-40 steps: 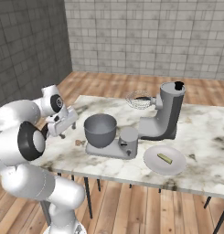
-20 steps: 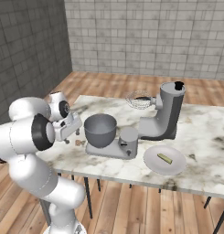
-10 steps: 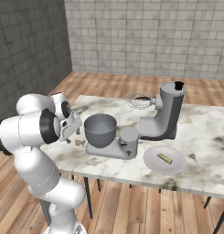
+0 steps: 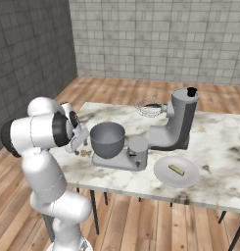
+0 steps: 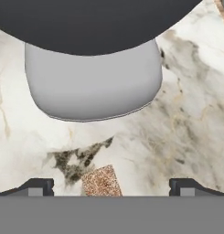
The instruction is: Add butter and sugar cubes to the stand mixer bowl and then turn on the stand mixer to begin making frosting.
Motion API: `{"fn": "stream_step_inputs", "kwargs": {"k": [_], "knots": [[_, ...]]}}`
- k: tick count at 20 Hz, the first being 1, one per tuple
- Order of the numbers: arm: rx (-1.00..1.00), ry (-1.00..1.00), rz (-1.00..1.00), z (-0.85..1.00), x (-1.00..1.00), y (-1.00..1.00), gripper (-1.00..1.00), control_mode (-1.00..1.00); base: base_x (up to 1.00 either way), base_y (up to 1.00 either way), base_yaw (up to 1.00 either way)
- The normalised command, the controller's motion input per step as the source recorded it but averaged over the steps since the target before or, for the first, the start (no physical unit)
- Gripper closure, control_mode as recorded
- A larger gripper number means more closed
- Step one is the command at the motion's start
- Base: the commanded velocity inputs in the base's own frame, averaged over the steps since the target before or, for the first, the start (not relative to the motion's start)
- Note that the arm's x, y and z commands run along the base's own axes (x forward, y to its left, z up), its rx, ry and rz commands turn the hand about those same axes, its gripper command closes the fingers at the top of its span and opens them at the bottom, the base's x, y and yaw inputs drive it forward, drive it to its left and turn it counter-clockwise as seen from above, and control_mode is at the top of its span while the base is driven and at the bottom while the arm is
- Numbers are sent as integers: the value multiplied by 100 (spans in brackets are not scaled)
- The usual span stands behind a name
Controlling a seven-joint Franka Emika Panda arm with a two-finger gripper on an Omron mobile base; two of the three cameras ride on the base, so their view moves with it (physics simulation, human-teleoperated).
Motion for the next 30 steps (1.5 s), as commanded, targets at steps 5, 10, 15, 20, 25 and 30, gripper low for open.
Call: {"fn": "stream_step_inputs", "kwargs": {"k": [5,10,15,20,25,30], "knots": [[-4,0,0,-20,13,7,-100,-100,0,0,0],[-4,0,0,-20,4,4,-100,-100,0,0,0],[-3,0,0,-16,0,1,-100,-100,0,0,0],[-3,0,0,-17,0,0,-100,-100,0,0,0],[-4,0,0,-18,0,0,100,-100,0,0,0],[-2,0,0,-6,-7,0,100,-100,0,0,0]]}}
